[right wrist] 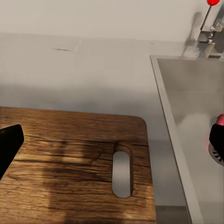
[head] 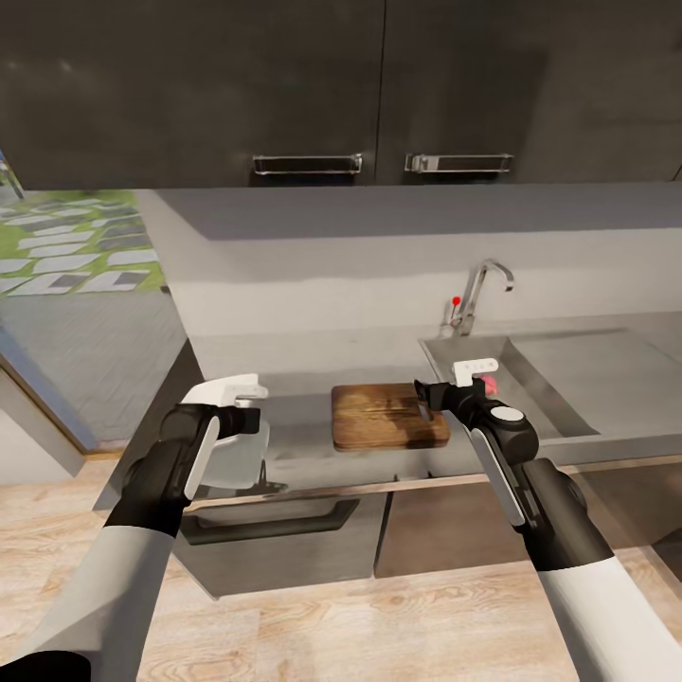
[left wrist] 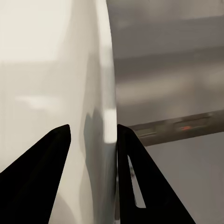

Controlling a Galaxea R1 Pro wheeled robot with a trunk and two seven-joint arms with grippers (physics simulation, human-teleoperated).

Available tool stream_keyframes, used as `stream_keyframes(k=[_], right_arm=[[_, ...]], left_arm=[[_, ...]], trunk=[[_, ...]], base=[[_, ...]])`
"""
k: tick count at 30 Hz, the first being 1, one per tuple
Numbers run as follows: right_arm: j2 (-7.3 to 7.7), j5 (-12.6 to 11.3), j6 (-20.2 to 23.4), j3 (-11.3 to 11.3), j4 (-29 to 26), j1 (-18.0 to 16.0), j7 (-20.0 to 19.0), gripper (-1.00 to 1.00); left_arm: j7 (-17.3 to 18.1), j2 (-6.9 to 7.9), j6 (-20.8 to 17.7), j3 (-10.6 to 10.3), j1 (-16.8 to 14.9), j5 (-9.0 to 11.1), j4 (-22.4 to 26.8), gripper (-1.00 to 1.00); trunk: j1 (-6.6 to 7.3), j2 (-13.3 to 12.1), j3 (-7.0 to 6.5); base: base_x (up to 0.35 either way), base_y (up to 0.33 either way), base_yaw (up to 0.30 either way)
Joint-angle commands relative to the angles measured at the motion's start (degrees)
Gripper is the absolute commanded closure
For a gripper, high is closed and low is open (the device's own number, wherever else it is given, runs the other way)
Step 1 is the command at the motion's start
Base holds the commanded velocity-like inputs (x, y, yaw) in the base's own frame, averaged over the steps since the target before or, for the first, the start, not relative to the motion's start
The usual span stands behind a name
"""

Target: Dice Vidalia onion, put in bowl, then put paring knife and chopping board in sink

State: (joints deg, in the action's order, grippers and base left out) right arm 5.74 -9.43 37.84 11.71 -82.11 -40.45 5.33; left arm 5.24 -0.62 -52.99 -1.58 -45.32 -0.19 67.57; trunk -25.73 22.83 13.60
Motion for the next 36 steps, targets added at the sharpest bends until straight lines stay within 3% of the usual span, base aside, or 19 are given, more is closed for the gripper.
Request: stream_keyframes(k=[1,36], right_arm=[[0.07,-0.6,0.2,0.2,-0.1,-0.1,0.6,-1.00],[0.07,-0.6,0.2,0.2,-0.1,-0.1,0.6,-1.00]], left_arm=[[0.1,0.00,-0.3,0.0,0.0,0.4,-1.3,1.00],[0.2,-0.08,-0.2,0.0,0.0,0.4,-3.4,1.00]], trunk=[[-0.05,0.1,0.18],[-0.05,0.1,0.87]], base=[[0.000,0.000,0.000],[0.000,0.000,0.000]])
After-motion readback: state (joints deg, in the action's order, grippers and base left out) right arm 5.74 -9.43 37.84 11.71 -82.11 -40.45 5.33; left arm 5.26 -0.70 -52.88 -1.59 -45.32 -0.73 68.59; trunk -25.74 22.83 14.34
